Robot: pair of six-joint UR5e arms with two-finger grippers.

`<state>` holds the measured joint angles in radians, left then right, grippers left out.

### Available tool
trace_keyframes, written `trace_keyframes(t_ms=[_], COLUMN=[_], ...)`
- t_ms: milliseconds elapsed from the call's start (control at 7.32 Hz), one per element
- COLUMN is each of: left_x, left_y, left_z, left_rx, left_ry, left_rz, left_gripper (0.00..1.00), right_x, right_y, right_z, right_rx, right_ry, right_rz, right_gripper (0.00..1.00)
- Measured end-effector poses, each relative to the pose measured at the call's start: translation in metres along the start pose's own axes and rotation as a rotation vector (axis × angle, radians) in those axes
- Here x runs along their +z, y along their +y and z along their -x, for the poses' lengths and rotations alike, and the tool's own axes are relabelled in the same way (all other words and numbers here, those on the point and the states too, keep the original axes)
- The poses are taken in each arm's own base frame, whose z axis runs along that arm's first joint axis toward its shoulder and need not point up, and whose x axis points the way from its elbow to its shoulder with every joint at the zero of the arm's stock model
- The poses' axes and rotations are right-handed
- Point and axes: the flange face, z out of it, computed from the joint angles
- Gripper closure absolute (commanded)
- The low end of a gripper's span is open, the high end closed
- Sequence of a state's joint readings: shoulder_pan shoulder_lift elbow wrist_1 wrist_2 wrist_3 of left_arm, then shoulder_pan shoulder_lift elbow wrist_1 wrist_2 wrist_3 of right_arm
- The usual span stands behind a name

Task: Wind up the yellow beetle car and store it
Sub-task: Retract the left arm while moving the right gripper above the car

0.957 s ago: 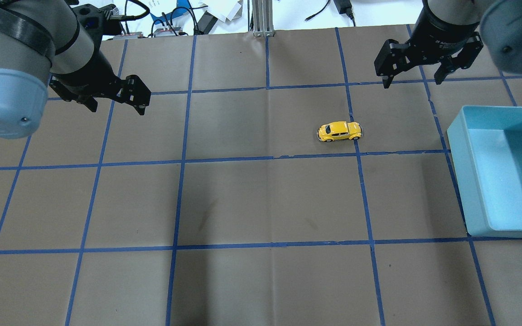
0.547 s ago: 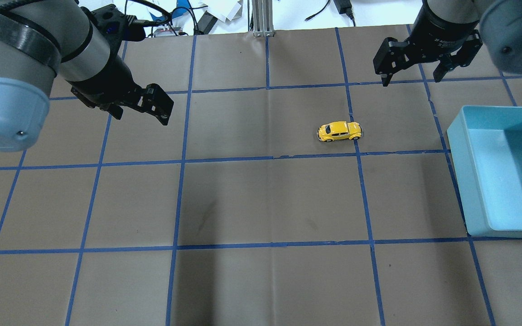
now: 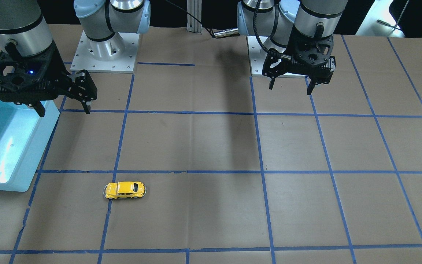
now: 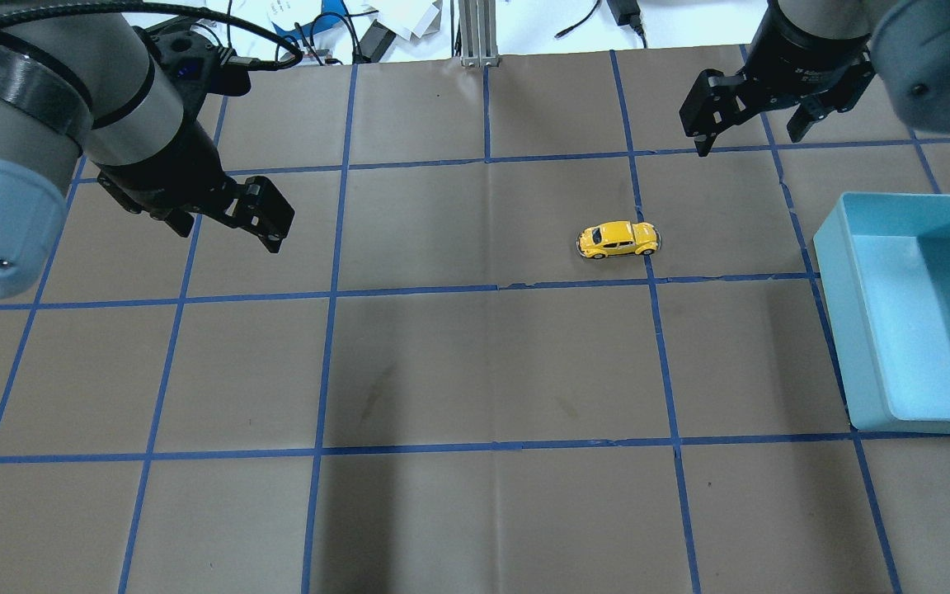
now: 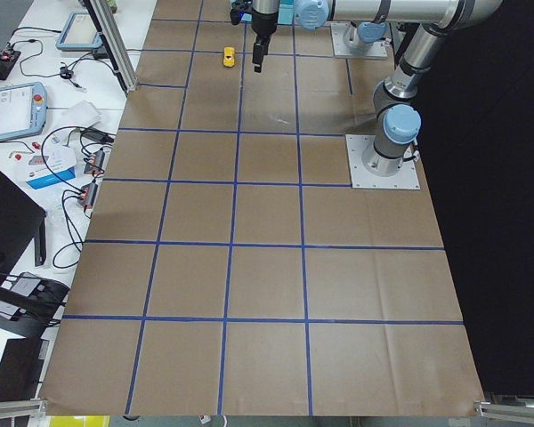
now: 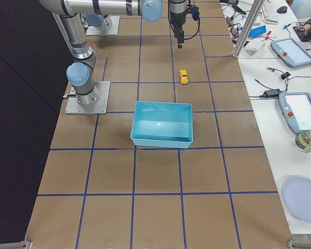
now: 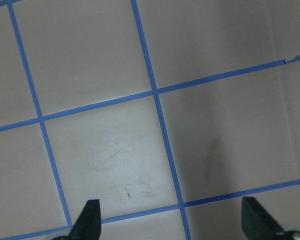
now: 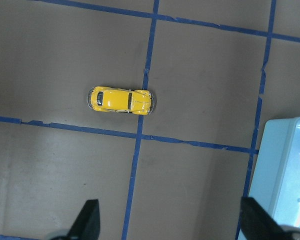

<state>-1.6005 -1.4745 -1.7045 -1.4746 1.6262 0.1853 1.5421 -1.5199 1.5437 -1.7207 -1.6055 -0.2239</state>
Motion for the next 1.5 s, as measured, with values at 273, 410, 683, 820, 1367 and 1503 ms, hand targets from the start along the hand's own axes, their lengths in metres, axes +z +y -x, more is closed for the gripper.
trace_keyframes(t_ms=[273,410,683,820,1367,1503], left_x=[0.001,0.001,0.002,0.003,0.008,0.01], left_y=[0.001,0.001,0.001,0.001,0.002,0.001], left_z=[0.0,0.0,0.0,0.0,-0.006,-0.008], left_rx=[0.001,0.001,0.001,0.001,-0.027,-0.05], left_ry=[-0.003,-0.003,-0.005,-0.004,0.053,0.074], left_rz=[0.003,0.004,0.006,0.007,0.009,0.012], left_gripper=[0.0,0.0,0.0,0.0,0.0,0.0], right_x=[0.001,0.003,0.006,0.009,0.023,0.029], right_y=[-0.008,-0.013,-0.027,-0.036,-0.055,-0.057], right_z=[-0.001,-0.001,0.0,0.0,0.0,0.0], right_rx=[-0.236,-0.368,-0.632,-0.779,-1.185,-1.213], right_ry=[0.004,0.002,-0.029,-0.041,-0.077,-0.102], right_rz=[-0.021,-0.024,-0.046,-0.058,-0.062,-0.043], right_gripper=[0.0,0.0,0.0,0.0,0.0,0.0])
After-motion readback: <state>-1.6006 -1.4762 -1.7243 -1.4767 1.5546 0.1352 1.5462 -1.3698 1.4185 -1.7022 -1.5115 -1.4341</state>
